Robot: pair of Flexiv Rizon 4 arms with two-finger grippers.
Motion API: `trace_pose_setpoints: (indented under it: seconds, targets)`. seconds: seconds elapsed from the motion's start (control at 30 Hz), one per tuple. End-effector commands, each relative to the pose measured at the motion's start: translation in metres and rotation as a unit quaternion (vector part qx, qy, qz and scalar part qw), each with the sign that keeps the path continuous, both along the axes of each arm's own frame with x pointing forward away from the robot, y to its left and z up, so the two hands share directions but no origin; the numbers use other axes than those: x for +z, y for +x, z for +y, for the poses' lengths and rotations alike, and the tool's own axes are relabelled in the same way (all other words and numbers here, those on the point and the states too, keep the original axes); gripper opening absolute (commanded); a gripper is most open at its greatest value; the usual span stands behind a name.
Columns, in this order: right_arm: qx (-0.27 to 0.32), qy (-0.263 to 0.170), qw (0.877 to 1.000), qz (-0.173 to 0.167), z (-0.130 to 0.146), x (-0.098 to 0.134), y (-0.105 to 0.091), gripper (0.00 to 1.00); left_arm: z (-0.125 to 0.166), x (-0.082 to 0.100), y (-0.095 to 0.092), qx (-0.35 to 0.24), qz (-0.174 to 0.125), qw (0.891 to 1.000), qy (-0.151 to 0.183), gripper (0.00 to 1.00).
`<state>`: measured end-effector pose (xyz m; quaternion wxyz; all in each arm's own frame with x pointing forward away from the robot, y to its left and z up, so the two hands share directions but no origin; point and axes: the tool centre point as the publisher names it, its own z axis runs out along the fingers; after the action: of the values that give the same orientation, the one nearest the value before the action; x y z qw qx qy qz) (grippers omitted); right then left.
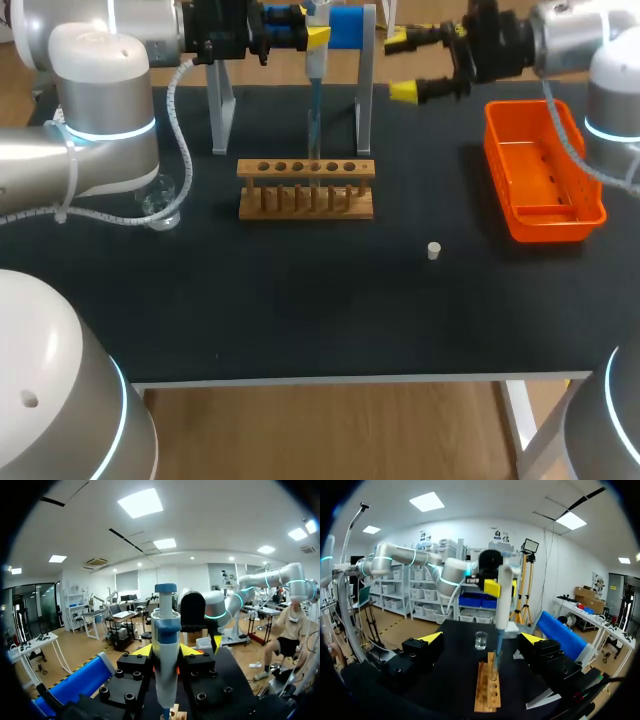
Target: Invert the test tube, pick up the pipette, mount the tip to pipette, aspirate from beaker and dispense into the tube, eject the tip, return the pipette, and cap with the stopper.
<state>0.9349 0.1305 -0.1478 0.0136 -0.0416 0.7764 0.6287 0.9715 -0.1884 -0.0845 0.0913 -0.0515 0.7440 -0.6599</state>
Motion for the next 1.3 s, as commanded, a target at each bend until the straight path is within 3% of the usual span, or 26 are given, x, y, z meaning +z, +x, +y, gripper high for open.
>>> trace_pose_setpoints:
  seconds: [0.03,0.2,0.47,0.7,1.3]
  targets:
    - [0.026,-0.007,1.000,0.011,0.016,-0.033,0.021,1.00,0.000,0.001,0.000,0.001,0.000,1.000,0.001,0.00]
    - [0.036,-0.023,0.999,0.031,0.030,-0.065,0.034,1.00,0.000,0.001,0.000,0.001,0.000,1.000,0.001,0.00]
    - [0.046,-0.042,0.998,0.031,0.049,-0.093,0.046,1.00,0.000,0.001,0.000,0.001,0.000,1.000,0.001,0.00]
    - [0.052,-0.058,0.996,0.050,0.063,-0.115,0.042,1.00,0.000,0.001,0.000,0.001,0.000,1.000,0.001,0.00]
    - [0.013,-0.133,0.991,0.029,0.095,-0.145,0.035,1.00,0.000,0.001,0.000,0.001,0.000,1.000,0.001,0.00]
